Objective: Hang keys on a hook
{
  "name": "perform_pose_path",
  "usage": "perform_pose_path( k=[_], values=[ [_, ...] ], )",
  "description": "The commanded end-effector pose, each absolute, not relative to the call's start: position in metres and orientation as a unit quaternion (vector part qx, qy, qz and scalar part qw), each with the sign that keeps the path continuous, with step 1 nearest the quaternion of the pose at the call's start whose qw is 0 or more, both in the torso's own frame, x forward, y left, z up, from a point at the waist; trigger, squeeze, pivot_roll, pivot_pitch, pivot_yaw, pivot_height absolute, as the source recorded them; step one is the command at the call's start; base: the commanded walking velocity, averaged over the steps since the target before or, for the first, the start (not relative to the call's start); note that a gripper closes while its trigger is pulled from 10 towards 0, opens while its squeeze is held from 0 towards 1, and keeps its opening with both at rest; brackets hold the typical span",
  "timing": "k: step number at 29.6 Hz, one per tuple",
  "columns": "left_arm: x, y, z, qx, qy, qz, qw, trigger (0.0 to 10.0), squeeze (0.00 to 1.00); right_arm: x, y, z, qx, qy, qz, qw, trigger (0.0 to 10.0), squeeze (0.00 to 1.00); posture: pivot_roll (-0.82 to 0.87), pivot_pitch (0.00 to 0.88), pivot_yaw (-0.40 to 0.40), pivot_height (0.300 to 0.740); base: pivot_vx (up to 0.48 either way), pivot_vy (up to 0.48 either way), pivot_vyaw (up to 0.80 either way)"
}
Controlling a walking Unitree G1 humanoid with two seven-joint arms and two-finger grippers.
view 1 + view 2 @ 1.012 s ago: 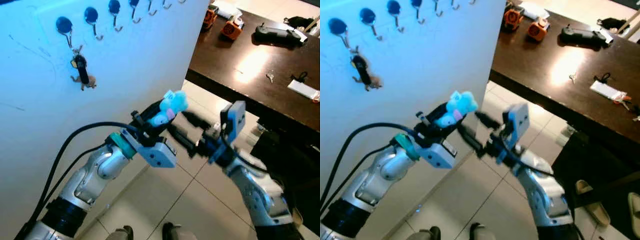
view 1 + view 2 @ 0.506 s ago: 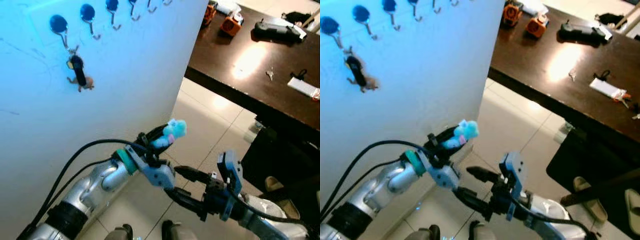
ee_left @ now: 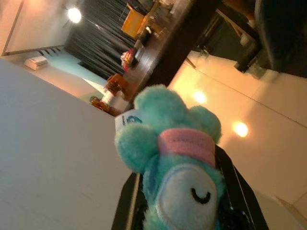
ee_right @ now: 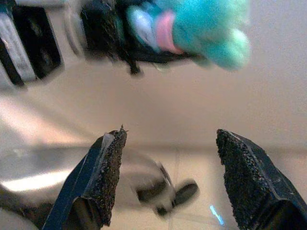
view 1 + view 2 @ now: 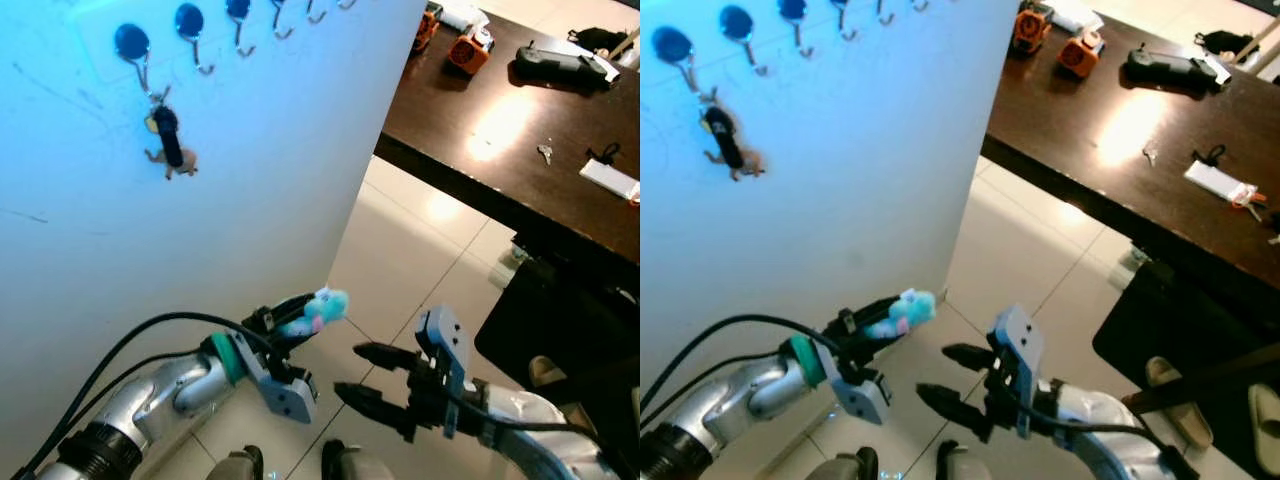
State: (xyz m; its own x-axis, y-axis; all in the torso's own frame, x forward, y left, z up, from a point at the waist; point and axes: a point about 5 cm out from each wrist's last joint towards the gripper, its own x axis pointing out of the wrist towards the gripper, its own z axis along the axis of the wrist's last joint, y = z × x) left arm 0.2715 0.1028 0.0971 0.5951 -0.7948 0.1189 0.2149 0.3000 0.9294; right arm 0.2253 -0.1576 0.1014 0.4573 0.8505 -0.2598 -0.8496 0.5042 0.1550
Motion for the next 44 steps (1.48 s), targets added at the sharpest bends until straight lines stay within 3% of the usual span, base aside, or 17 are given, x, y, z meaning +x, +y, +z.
perform_pose_path(
  k=[1,17,32,37,40,44],
  values=[
    [0.266,0.101,0.090,0.488,-0.296,-0.353,0.741,10.0,0.00,0.224,-0.164,0.094,-0.007,0.166,0.485,0.859,10.0,0.00,-0.12,0.174,-0.043,0.740,0.000,0.000,0.00],
    [0.244,0.104,0.072,0.480,-0.300,-0.422,0.708,10.0,0.00,0.253,-0.183,0.104,-0.078,0.131,0.437,0.886,10.0,0.00,-0.13,0.179,-0.025,0.740,0.000,0.000,0.00],
    [0.241,0.103,0.073,0.478,-0.309,-0.436,0.697,10.0,0.00,0.266,-0.161,0.117,-0.074,0.081,0.464,0.879,10.0,0.00,-0.13,0.179,-0.017,0.740,0.000,0.000,0.00],
    [0.243,0.100,0.077,0.474,-0.317,-0.433,0.698,10.0,0.00,0.261,-0.145,0.117,-0.056,0.093,0.523,0.845,10.0,0.00,-0.11,0.173,-0.016,0.740,0.000,0.000,0.00],
    [0.246,0.098,0.079,0.475,-0.322,-0.429,0.698,10.0,0.00,0.242,-0.139,0.108,-0.066,0.139,0.595,0.789,10.0,0.00,-0.11,0.174,-0.018,0.740,0.000,0.000,0.00],
    [0.246,0.098,0.079,0.474,-0.323,-0.429,0.698,10.0,0.00,0.239,-0.140,0.108,-0.068,0.143,0.602,0.783,10.0,0.00,-0.11,0.175,-0.016,0.740,0.000,0.000,0.00]
  ],
)
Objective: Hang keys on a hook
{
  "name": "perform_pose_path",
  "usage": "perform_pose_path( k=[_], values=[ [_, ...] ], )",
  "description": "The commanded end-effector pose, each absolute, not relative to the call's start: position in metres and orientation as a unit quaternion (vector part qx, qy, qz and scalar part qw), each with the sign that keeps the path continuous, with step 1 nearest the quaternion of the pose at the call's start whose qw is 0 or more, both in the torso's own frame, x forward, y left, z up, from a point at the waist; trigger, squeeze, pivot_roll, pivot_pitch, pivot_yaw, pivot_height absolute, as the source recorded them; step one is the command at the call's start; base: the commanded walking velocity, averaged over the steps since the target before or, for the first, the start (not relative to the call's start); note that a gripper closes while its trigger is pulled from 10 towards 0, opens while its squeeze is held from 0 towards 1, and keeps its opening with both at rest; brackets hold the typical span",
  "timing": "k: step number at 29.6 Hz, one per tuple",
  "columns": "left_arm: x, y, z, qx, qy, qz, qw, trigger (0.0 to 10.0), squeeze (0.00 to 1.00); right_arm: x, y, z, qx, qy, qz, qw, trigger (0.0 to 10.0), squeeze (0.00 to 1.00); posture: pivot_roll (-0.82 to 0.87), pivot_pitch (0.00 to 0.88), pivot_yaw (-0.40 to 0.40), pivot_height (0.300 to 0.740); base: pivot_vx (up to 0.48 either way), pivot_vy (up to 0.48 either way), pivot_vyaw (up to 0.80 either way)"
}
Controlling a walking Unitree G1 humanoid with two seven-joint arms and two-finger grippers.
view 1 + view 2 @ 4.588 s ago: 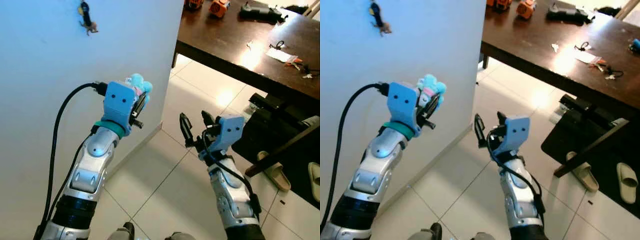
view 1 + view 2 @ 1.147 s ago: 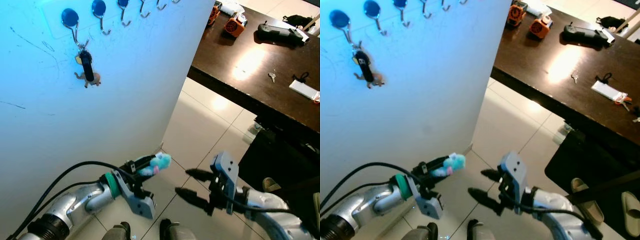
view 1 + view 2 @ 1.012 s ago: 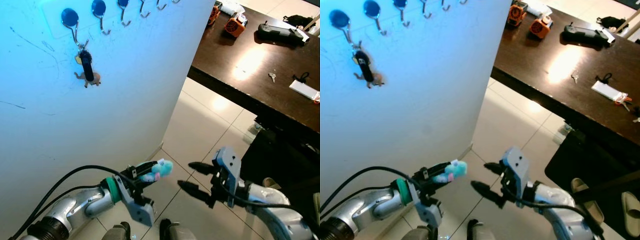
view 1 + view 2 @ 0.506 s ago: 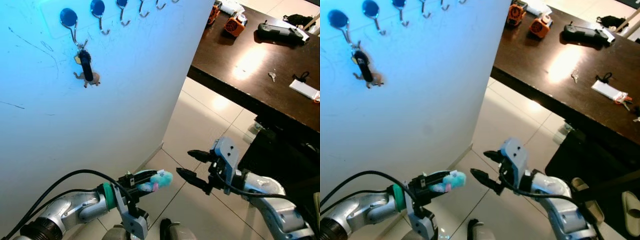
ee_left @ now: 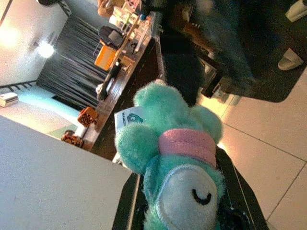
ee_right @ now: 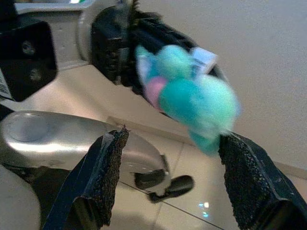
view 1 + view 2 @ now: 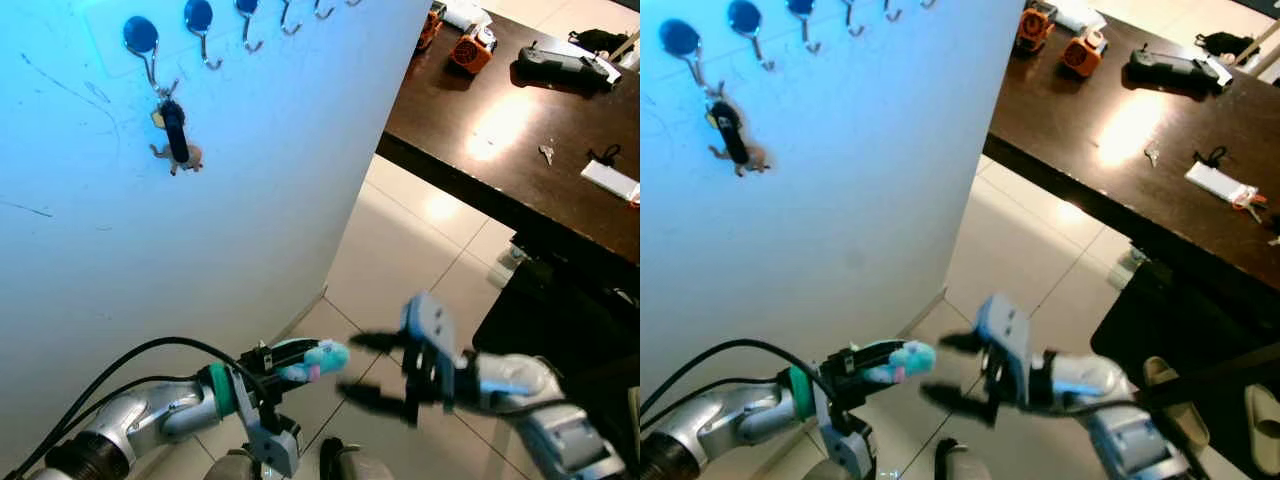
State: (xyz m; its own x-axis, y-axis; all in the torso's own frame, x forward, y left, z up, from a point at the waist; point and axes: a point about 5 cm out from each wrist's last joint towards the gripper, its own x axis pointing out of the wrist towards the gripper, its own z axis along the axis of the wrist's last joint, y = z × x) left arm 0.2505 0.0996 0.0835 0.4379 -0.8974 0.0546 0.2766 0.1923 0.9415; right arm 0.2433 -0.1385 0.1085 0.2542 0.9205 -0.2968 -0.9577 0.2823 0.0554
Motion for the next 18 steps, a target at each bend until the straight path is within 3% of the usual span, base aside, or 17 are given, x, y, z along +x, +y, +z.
perform_pose_path(
  k=[1,18],
  values=[
    [0.246,0.098,0.079,0.473,-0.324,-0.430,0.697,10.0,0.00,0.240,-0.141,0.108,-0.071,0.140,0.600,0.784,10.0,0.00,-0.12,0.175,-0.015,0.740,0.000,0.000,0.00],
    [0.246,0.097,0.080,0.471,-0.327,-0.431,0.697,10.0,0.00,0.281,-0.128,0.116,-0.093,0.086,0.551,0.825,10.0,0.00,-0.10,0.172,-0.012,0.740,0.000,0.000,0.00]
  ],
)
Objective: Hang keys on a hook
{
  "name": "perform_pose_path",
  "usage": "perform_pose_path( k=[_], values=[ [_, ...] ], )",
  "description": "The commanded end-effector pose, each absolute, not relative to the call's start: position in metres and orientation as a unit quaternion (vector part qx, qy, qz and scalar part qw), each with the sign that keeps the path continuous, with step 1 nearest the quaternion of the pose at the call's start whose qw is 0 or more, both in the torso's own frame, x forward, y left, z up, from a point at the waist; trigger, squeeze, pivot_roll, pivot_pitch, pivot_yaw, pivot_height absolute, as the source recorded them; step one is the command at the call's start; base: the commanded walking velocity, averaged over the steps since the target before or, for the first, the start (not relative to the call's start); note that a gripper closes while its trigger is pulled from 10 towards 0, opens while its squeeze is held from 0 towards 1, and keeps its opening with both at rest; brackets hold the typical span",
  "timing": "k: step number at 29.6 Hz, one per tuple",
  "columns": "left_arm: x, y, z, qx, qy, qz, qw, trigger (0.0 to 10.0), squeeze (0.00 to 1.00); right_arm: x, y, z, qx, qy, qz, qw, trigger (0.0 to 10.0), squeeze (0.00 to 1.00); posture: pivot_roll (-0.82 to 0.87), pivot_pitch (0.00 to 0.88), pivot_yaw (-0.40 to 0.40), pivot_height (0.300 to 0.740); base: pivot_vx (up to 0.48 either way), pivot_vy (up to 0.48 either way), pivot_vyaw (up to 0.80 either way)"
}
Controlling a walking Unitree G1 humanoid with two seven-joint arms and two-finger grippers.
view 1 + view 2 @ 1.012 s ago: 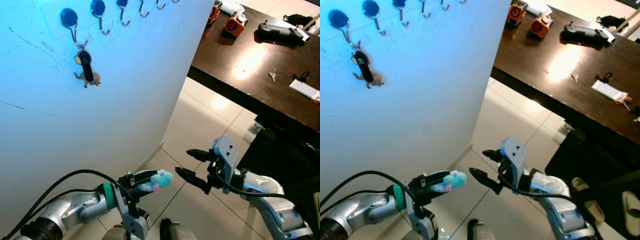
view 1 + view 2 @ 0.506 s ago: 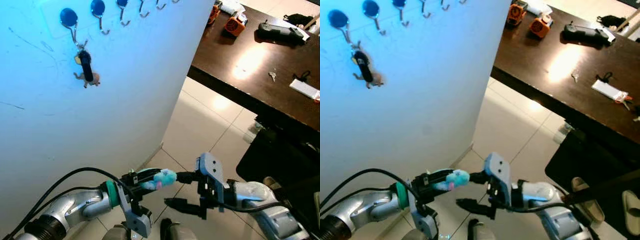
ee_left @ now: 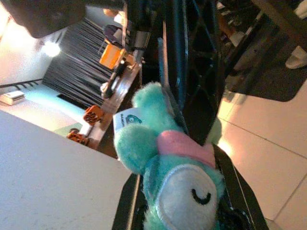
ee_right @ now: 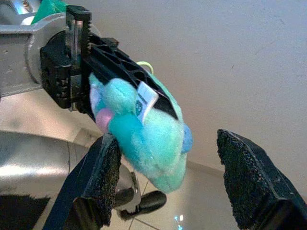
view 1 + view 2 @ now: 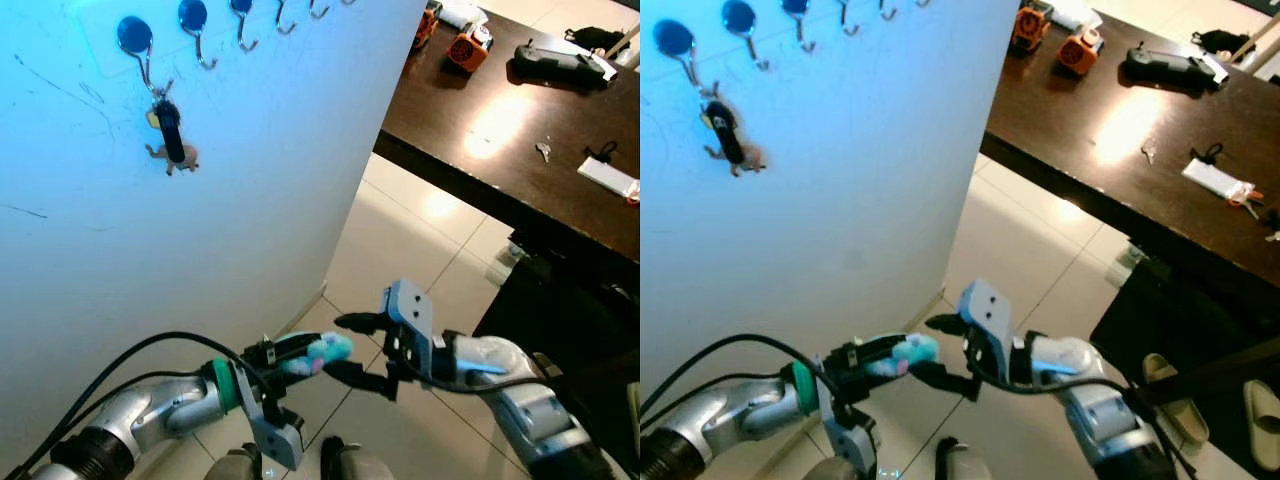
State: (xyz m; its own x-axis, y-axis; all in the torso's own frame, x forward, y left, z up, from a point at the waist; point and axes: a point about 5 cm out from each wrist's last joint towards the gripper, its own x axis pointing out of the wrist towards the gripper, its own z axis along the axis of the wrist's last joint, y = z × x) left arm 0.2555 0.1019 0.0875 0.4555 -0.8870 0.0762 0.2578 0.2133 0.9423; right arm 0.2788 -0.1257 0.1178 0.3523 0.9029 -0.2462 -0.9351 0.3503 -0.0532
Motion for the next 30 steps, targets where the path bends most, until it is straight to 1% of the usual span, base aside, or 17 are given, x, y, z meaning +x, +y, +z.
perform_pose_path(
  k=[1,6,8,11,15,16,18,22,25,26,27,28,30],
  values=[
    [0.246,0.097,0.080,0.471,-0.328,-0.430,0.697,10.0,0.00,0.283,-0.127,0.116,-0.091,0.085,0.551,0.825,10.0,0.00,-0.10,0.172,-0.012,0.740,0.000,0.000,0.00],
    [0.246,0.097,0.080,0.471,-0.328,-0.429,0.697,10.0,0.00,0.286,-0.115,0.115,-0.077,0.083,0.567,0.816,10.0,0.00,-0.08,0.171,-0.011,0.740,0.000,0.000,0.00],
    [0.246,0.097,0.081,0.471,-0.328,-0.428,0.698,10.0,0.00,0.287,-0.104,0.111,-0.067,0.088,0.587,0.802,10.0,0.00,-0.07,0.171,-0.011,0.740,0.000,0.000,0.00],
    [0.245,0.098,0.081,0.471,-0.328,-0.428,0.698,10.0,0.00,0.288,-0.098,0.107,-0.068,0.094,0.601,0.791,10.0,0.00,-0.07,0.171,-0.010,0.740,0.000,0.000,0.00],
    [0.244,0.099,0.080,0.471,-0.328,-0.431,0.696,10.0,0.00,0.290,-0.093,0.106,-0.077,0.096,0.609,0.784,10.0,0.00,-0.07,0.173,-0.012,0.740,0.000,0.000,0.00],
    [0.241,0.101,0.079,0.472,-0.327,-0.437,0.692,10.0,0.00,0.295,-0.087,0.108,-0.087,0.091,0.617,0.777,10.0,0.00,-0.07,0.176,-0.015,0.740,0.000,0.000,0.00],
    [0.241,0.102,0.079,0.472,-0.326,-0.439,0.691,10.0,0.00,0.296,-0.085,0.109,-0.089,0.089,0.618,0.776,10.0,0.00,-0.07,0.176,-0.015,0.740,0.000,0.000,0.00],
    [0.234,0.107,0.076,0.478,-0.329,-0.460,0.672,10.0,0.00,0.301,-0.076,0.115,-0.100,0.078,0.637,0.760,10.0,0.00,-0.06,0.178,-0.025,0.740,0.000,0.000,0.00],
    [0.233,0.107,0.076,0.478,-0.330,-0.462,0.670,10.0,0.00,0.302,-0.075,0.115,-0.101,0.078,0.639,0.758,10.0,0.00,-0.06,0.178,-0.025,0.740,0.000,0.000,0.00],
    [0.232,0.108,0.077,0.477,-0.332,-0.465,0.668,10.0,0.00,0.301,-0.073,0.116,-0.103,0.076,0.646,0.752,10.0,0.00,-0.05,0.177,-0.027,0.740,0.000,0.000,0.00],
    [0.232,0.108,0.077,0.477,-0.332,-0.465,0.668,10.0,0.00,0.301,-0.073,0.116,-0.103,0.076,0.646,0.752,10.0,0.00,-0.05,0.177,-0.027,0.740,0.000,0.000,0.00],
    [0.232,0.108,0.078,0.477,-0.334,-0.467,0.666,10.0,0.00,0.301,-0.071,0.116,-0.105,0.074,0.652,0.747,5.5,0.00,-0.05,0.176,-0.029,0.740,0.000,0.000,0.00],
    [0.232,0.107,0.079,0.477,-0.336,-0.467,0.664,10.0,0.00,0.300,-0.068,0.116,-0.106,0.075,0.662,0.738,0.0,0.00,-0.06,0.174,-0.030,0.740,0.000,0.000,0.00]
  ],
)
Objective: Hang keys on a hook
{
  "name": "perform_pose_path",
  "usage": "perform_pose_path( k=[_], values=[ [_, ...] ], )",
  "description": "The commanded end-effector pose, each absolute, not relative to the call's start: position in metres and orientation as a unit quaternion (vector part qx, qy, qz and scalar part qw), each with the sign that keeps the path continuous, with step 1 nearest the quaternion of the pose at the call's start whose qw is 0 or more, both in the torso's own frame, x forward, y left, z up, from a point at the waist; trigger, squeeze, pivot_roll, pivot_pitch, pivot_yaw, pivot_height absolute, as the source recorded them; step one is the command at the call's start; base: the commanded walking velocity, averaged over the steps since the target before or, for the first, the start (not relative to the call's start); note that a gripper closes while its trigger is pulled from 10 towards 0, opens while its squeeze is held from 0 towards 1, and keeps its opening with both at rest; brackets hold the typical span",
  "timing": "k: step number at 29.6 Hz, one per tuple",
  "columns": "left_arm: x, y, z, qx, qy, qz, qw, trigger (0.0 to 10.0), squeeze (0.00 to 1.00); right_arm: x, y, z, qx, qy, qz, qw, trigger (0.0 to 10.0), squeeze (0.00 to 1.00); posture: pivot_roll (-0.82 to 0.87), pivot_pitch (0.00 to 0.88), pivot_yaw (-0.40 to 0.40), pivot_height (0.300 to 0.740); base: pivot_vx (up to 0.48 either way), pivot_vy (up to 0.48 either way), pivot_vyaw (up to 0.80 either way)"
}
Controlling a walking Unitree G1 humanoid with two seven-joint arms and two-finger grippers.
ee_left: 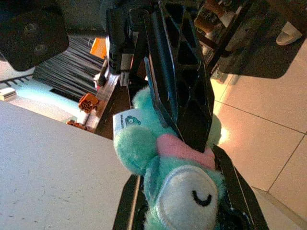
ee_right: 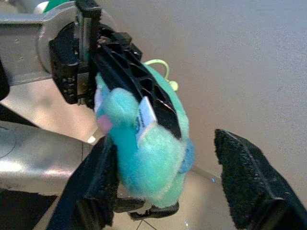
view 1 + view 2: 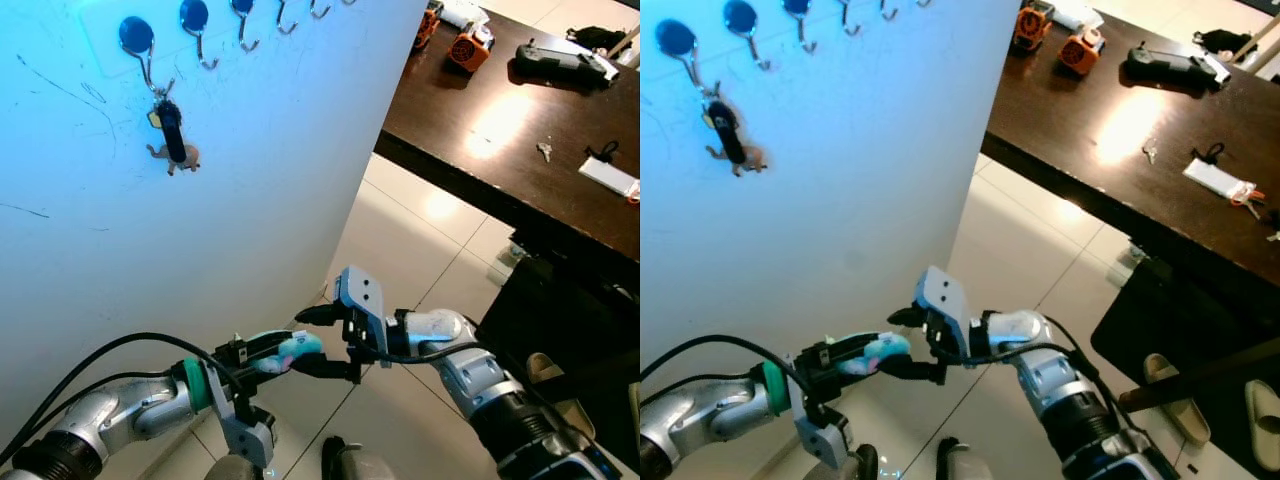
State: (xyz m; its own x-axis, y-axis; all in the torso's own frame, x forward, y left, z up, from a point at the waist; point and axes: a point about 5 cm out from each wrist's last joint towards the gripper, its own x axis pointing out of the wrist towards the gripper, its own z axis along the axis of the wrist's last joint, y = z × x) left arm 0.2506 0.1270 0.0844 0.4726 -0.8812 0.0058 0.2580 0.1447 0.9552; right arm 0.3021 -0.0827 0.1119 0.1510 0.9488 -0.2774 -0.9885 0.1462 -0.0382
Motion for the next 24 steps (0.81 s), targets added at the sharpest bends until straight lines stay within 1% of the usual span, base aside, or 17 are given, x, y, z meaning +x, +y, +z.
perform_pose_path(
  k=[1,2,5,13,19,21,24],
  values=[
    [0.2319,0.1072,0.0791,0.477,-0.336,-0.467,0.664,10.0,0.00,0.2996,-0.0679,0.1155,-0.106,0.075,0.662,0.738,0.0,0.00,-0.06,0.174,-0.030,0.740,0.000,0.000,0.00],
    [0.2332,0.1057,0.0812,0.475,-0.341,-0.464,0.665,10.0,0.00,0.2965,-0.0669,0.1122,-0.099,0.081,0.673,0.728,0.0,0.00,-0.06,0.174,-0.029,0.740,0.000,0.000,0.00],
    [0.2335,0.1047,0.0822,0.474,-0.343,-0.463,0.665,10.0,0.00,0.2936,-0.0664,0.1104,-0.092,0.084,0.681,0.722,0.0,0.00,-0.06,0.172,-0.029,0.740,0.000,0.000,0.00],
    [0.2342,0.1036,0.0838,0.473,-0.347,-0.462,0.665,10.0,0.00,0.2897,-0.0661,0.1089,-0.081,0.082,0.689,0.716,0.0,0.00,-0.06,0.171,-0.028,0.740,0.000,0.000,0.00],
    [0.2357,0.1035,0.0856,0.473,-0.349,-0.459,0.666,10.0,0.00,0.2930,-0.0664,0.1095,-0.076,0.075,0.679,0.727,0.0,0.00,-0.07,0.170,-0.028,0.740,0.000,0.000,0.00],
    [0.2365,0.1041,0.0861,0.473,-0.348,-0.455,0.669,10.0,0.00,0.2962,-0.0658,0.1105,-0.075,0.067,0.665,0.740,0.0,0.00,-0.07,0.170,-0.028,0.740,0.000,0.000,0.00],
    [0.2387,0.1049,0.0870,0.475,-0.344,-0.448,0.675,10.0,0.00,0.2988,-0.0649,0.1118,-0.068,0.059,0.654,0.751,0.0,0.00,-0.06,0.170,-0.025,0.740,0.000,0.000,0.00]
  ],
)
